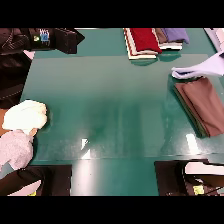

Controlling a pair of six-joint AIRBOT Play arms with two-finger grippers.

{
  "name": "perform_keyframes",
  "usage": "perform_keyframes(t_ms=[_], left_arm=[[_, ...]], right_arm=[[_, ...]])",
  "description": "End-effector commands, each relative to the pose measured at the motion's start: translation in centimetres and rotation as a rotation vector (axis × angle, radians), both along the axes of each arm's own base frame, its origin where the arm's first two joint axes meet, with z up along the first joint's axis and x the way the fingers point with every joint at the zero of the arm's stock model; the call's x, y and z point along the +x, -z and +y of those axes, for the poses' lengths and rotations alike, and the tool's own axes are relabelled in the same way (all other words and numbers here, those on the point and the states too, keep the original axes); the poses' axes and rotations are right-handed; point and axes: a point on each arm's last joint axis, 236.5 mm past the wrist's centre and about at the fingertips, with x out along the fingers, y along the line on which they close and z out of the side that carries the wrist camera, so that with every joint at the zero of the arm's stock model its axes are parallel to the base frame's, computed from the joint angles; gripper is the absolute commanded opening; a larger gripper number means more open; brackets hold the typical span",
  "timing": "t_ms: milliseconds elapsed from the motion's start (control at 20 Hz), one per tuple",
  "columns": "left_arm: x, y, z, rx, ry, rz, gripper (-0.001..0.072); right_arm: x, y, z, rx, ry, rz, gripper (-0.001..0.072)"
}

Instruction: Fold the shirts.

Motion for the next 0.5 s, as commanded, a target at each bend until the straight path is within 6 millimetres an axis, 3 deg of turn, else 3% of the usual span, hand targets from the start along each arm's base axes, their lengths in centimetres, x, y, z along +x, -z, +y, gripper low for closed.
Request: perform_keyframes(t_ms=[0,200,300,450], left_arm=[[0.0,0.0,0.0,0.001,0.0,0.001,0.0025],[0.0,0.0,0.0,0.007,0.002,-0.005,0.0025],[0.0,0.1,0.0,0.009,0.002,-0.005,0.0025],[-0.1,0.3,0.0,0.016,0.005,0.002,0.0025]], right_arm=[[0.1,-5.4,0.7,-0.068,-0.033,-0.084,0.0014],[-2.0,-7.6,0.8,-0.096,-0.053,-0.069,0.0013],[-3.4,-7.6,0.6,-0.095,-0.051,-0.041,0.0013],[-6.2,-6.3,-1.4,-0.125,0.004,0.044,0.0013]])
